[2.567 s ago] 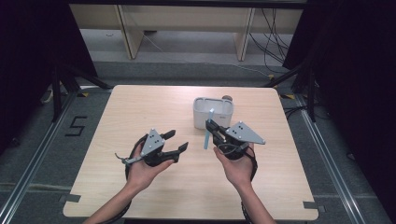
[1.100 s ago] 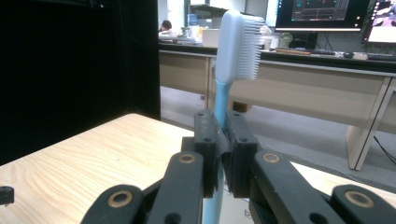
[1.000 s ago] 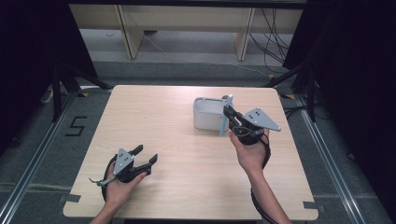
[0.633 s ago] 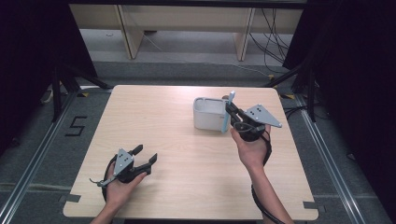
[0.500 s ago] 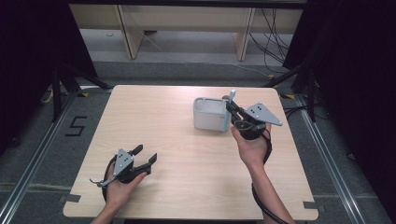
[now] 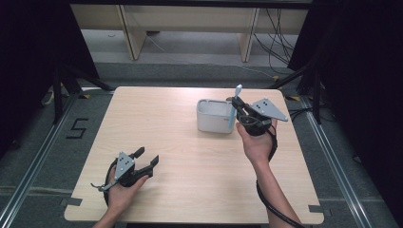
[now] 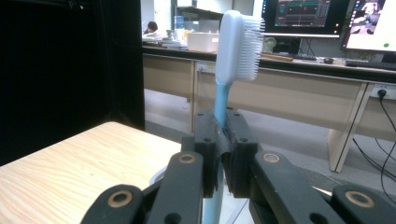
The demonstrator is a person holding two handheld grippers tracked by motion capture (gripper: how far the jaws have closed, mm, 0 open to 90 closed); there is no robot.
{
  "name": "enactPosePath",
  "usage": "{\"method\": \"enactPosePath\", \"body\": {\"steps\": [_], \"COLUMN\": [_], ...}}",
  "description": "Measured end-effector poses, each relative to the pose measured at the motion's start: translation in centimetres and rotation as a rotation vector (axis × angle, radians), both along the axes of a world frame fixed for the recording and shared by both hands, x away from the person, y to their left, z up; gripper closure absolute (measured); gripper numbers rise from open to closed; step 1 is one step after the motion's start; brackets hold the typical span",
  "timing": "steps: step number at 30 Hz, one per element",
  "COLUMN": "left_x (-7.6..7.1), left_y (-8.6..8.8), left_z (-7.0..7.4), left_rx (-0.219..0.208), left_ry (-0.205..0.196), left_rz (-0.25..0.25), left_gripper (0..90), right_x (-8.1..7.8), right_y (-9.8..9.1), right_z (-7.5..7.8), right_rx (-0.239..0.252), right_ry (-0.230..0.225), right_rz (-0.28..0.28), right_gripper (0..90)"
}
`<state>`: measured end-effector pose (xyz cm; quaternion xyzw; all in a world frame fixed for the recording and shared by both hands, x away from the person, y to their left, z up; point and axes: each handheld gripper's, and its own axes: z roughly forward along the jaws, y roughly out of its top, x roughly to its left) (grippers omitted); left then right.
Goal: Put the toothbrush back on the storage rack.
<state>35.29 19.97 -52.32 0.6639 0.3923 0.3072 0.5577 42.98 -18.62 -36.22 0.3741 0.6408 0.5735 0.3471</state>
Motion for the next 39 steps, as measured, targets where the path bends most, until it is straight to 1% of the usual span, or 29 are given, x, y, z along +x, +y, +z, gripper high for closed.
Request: {"method": "enactPosePath", "body": {"steps": [2,6,7,8,10,12,13,14,15,16,17,18,20,22,23,24,25,28,30,35,36,37,38,39], "left_x": [-0.1,-0.1,-0.1,-0.1,-0.1,-0.1,0.0,0.0,0.0,0.0,0.0,0.0,0.0,0.0,0.0,0.0,0.0,-0.1,-0.1,-0.1,0.0,0.0,0.0,0.0], "left_y": [-0.1,-0.1,-0.1,-0.1,-0.1,-0.1,-0.2,-0.2,-0.2,-0.2,-0.2,-0.2,-0.3,-0.3,-0.3,-0.3,-0.2,-0.2,-0.3,-0.3,-0.3,-0.3,-0.3,-0.3], "left_z": [0.0,0.0,0.0,0.0,0.0,0.0,-0.1,-0.1,-0.1,-0.1,-0.1,-0.1,-0.1,-0.1,-0.1,-0.1,0.0,0.0,0.0,0.0,0.0,0.0,0.0,0.0], "left_rx": [0.006,0.007,0.005,0.005,0.004,0.01,-0.002,-0.002,-0.001,-0.002,-0.002,-0.002,-0.003,-0.003,-0.003,-0.002,0.005,0.008,0.01,0.005,0.004,0.004,0.004,0.002], "left_ry": [-0.002,-0.003,-0.004,-0.005,-0.008,-0.008,-0.021,-0.021,-0.02,-0.02,-0.019,-0.019,-0.02,-0.02,-0.02,-0.02,-0.012,-0.007,-0.005,-0.003,-0.002,-0.001,0.0,0.0], "left_rz": [0.0,0.001,0.002,0.003,0.004,0.006,0.001,0.001,0.001,0.0,0.0,0.0,0.001,0.001,0.001,0.002,0.005,0.006,0.007,0.008,0.009,0.008,0.008,0.007], "left_gripper": [32.4,32.5,32.5,32.5,32.4,32.5,32.4,32.5,32.5,32.5,32.5,32.4,32.5,32.5,32.4,32.5,32.4,32.4,32.5,32.5,32.5,32.5,32.5,32.5], "right_x": [0.3,0.7,0.8,0.9,1.1,1.4,1.4,1.6,1.6,1.8,1.8,1.9,2.1,2.3,2.3,2.4,2.5,2.9,3.0,3.5,3.7,3.8,3.9,4.0], "right_y": [0.0,0.2,0.3,0.4,0.5,0.5,0.6,0.5,0.6,0.6,0.5,0.6,0.6,0.6,0.6,0.5,0.5,0.2,0.1,-0.1,-0.2,-0.2,-0.3,-0.3], "right_z": [0.2,0.4,0.6,0.6,0.7,0.8,0.9,1.0,1.0,1.1,1.1,1.2,1.3,1.5,1.5,1.6,1.6,1.8,2.0,2.1,2.2,2.2,2.2,2.1], "right_rx": [-0.013,-0.005,-0.002,-0.003,-0.01,-0.013,-0.009,-0.024,-0.009,-0.012,-0.019,-0.006,-0.008,-0.01,-0.003,-0.011,-0.007,-0.008,-0.002,-0.002,-0.003,0.006,-0.006,0.005], "right_ry": [-0.015,-0.021,-0.013,-0.023,-0.02,-0.033,-0.029,-0.031,-0.034,-0.037,-0.039,-0.03,-0.04,-0.041,-0.034,-0.042,-0.044,-0.046,-0.039,-0.044,-0.041,-0.037,-0.048,-0.04], "right_rz": [-0.01,-0.009,-0.01,-0.013,-0.011,-0.016,-0.021,-0.018,-0.024,-0.02,-0.028,-0.022,-0.029,-0.03,-0.034,-0.034,-0.042,-0.047,-0.053,-0.062,-0.074,-0.067,-0.077,-0.074], "right_gripper": [85.4,85.4,85.4,85.4,85.4,85.4,85.4,85.4,85.4,85.4,85.4,85.4,85.4,85.4,85.4,85.4,85.4,85.4,85.4,85.4,85.4,85.4,85.4,85.4]}}
